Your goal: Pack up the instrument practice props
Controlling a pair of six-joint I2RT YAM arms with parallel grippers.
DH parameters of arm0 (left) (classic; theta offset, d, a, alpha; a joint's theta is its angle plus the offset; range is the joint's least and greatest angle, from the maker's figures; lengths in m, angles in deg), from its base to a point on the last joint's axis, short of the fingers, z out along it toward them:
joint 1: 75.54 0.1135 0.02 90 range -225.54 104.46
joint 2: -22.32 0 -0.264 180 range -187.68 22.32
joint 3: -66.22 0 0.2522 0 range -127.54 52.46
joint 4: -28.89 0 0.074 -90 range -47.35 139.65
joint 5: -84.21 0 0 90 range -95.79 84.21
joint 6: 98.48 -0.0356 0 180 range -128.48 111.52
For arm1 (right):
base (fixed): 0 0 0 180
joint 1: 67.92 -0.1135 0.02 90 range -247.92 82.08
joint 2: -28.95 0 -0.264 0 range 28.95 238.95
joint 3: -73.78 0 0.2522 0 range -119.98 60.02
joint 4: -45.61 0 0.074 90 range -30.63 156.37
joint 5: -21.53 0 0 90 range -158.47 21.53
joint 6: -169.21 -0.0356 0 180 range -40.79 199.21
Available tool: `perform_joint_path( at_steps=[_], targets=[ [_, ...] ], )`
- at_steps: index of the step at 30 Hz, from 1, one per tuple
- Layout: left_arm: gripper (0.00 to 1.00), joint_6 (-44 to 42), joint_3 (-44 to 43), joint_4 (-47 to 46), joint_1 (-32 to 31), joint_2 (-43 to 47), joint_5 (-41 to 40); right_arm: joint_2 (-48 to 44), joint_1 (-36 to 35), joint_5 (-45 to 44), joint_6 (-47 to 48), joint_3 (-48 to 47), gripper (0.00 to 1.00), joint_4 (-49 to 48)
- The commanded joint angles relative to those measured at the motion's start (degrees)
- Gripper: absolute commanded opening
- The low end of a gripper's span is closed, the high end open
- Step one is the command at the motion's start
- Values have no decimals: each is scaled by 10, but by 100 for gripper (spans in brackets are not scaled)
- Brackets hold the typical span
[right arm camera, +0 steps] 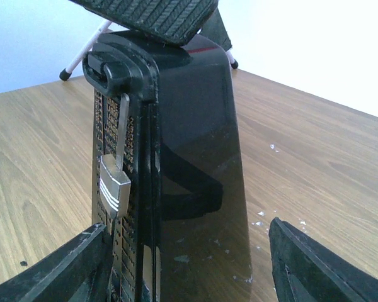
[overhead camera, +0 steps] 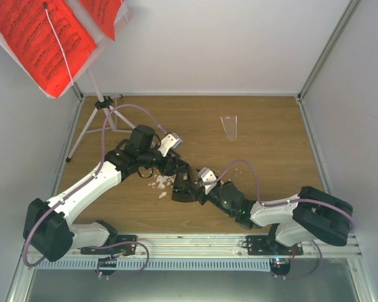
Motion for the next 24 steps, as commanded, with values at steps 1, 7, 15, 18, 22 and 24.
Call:
perform_joint_path(
  at_steps=[1, 7, 15, 18, 22, 24],
  targets=[
    [61, -5, 7, -2, -2, -5, -7, 7, -2, -38, -12, -11, 68, -4],
    [61, -5, 7, -3, -2, -6, -8, 11, -2, -42, -14, -13, 67, -2],
    [61, -5, 7, -2, -2, -6, -7, 14, -2, -45, -15, -14, 67, 0],
    [61, -5, 6, -2, -2, -6, -8, 14, -2, -44, -16, -14, 67, -1],
    [61, -5, 7, -2, -2, -6, -9, 14, -2, -45, -16, -14, 68, 0],
    [61, -5, 7, -2, -2, -6, -8, 14, -3, -47, -17, -14, 68, 0]
  ],
)
